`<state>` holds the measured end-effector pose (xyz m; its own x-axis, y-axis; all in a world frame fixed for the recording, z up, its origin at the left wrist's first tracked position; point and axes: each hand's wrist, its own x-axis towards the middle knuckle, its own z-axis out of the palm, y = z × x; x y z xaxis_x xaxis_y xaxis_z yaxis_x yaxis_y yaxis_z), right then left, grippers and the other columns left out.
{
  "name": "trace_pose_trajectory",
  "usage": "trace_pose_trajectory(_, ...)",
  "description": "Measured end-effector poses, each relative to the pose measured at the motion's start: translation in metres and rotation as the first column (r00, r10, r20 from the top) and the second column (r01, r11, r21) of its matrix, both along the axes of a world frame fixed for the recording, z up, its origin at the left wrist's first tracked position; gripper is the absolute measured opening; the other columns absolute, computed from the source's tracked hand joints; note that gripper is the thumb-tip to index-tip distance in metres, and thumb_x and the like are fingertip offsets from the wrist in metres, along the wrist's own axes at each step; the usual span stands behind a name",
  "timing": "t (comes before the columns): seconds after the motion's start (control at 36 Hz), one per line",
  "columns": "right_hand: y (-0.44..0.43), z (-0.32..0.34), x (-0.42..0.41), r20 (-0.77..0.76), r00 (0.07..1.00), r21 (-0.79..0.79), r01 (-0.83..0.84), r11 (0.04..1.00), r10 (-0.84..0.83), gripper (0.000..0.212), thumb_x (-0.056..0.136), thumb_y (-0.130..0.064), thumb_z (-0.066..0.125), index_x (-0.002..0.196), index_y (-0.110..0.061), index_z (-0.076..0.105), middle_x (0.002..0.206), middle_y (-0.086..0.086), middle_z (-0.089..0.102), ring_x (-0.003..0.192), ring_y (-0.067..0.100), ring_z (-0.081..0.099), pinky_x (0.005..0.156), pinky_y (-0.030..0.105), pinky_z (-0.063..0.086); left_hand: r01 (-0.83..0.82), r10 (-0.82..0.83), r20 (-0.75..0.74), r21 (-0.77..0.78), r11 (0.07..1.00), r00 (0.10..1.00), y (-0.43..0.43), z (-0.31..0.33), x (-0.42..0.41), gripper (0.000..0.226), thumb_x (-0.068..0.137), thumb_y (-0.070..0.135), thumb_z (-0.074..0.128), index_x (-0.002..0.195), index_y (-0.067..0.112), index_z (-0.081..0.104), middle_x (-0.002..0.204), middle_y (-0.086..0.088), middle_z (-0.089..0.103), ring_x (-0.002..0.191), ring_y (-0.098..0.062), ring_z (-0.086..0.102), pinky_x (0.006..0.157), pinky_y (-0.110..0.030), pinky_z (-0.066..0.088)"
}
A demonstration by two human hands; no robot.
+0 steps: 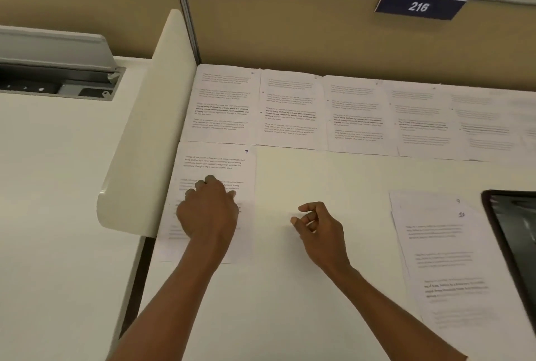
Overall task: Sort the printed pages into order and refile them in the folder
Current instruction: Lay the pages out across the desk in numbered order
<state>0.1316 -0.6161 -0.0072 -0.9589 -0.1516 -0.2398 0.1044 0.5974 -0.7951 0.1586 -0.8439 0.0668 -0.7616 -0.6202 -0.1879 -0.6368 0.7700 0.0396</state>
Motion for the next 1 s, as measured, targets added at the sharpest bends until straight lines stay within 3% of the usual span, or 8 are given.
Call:
trace_pose_trajectory(0.19,0.104,0.015,0.028,-0.037,0.979,0.058,0.202,0.978,-0.2,0.017,0.093,-0.035,0.077,0.1,-0.037,0.062,0.078,-0.014,0.069,0.072,0.01,0.069,0.072,0.036,0.057,0.334,-0.333,-0.032,0.085,0.939,0.943,0.116,-0.003,0.002,0.036,0.108,0.052,0.045,0.116,0.02,0.058,0.106,0.005,0.066,0.096,-0.018,0.065,0.066,-0.032,0.038)
trace_pose_trajectory(0.33,0.169,0.021,0.031,-0.091,0.934,0.067,0.351,0.934,-0.345,0.011,0.093,-0.032,0.078,0.095,-0.032,0.067,0.083,-0.014,0.072,0.075,0.01,0.071,0.073,0.04,0.06,0.538,-0.53,-0.094,0.185,0.822,0.843,0.199,-0.005,0.005,0.033,0.11,0.05,0.043,0.114,0.021,0.058,0.106,0.005,0.065,0.097,-0.018,0.063,0.069,-0.031,0.037)
trace_pose_trajectory(0.5,0.238,0.019,0.023,-0.134,0.918,0.11,0.388,0.915,-0.373,0.011,0.093,-0.025,0.078,0.092,-0.031,0.069,0.087,-0.021,0.072,0.083,0.004,0.068,0.076,0.031,0.06,0.688,-0.678,-0.138,0.252,0.681,0.722,0.282,-0.005,0.004,0.032,0.11,0.046,0.043,0.114,0.019,0.058,0.108,0.002,0.063,0.098,-0.021,0.061,0.07,-0.034,0.036)
trace_pose_trajectory(0.69,0.319,0.007,0.005,-0.174,0.925,0.251,0.374,0.893,-0.338,0.012,0.095,-0.03,0.076,0.101,-0.028,0.067,0.098,-0.013,0.068,0.084,0.006,0.065,0.077,0.031,0.061,0.701,-0.691,-0.184,0.371,0.609,0.699,0.356,-0.023,-0.01,0.031,0.107,0.047,0.052,0.118,0.02,0.063,0.119,0.005,0.063,0.111,-0.017,0.056,0.079,-0.034,0.05)
trace_pose_trajectory(0.89,0.382,-0.002,-0.024,-0.238,0.917,0.35,0.39,0.852,-0.321,0.027,0.099,-0.027,0.071,0.125,-0.022,0.066,0.124,0.001,0.062,0.109,0.018,0.063,0.087,0.035,0.058,0.657,-0.641,-0.181,0.361,0.662,0.746,0.411,-0.041,-0.023,0.038,0.101,0.05,0.061,0.122,0.018,0.064,0.132,0.003,0.055,0.126,-0.016,0.047,0.083,-0.034,0.057)
trace_pose_trajectory(1.0,0.405,-0.009,-0.039,-0.235,0.928,0.397,0.364,0.842,-0.29,0.027,0.101,-0.014,0.066,0.127,-0.018,0.067,0.125,0.005,0.06,0.113,0.022,0.062,0.087,0.026,0.05,0.632,-0.623,-0.156,0.355,0.689,0.766,0.433,-0.046,-0.029,0.051,0.101,0.053,0.061,0.138,0.018,0.057,0.153,-0.001,0.043,0.141,-0.02,0.039,0.101,-0.033,0.05)
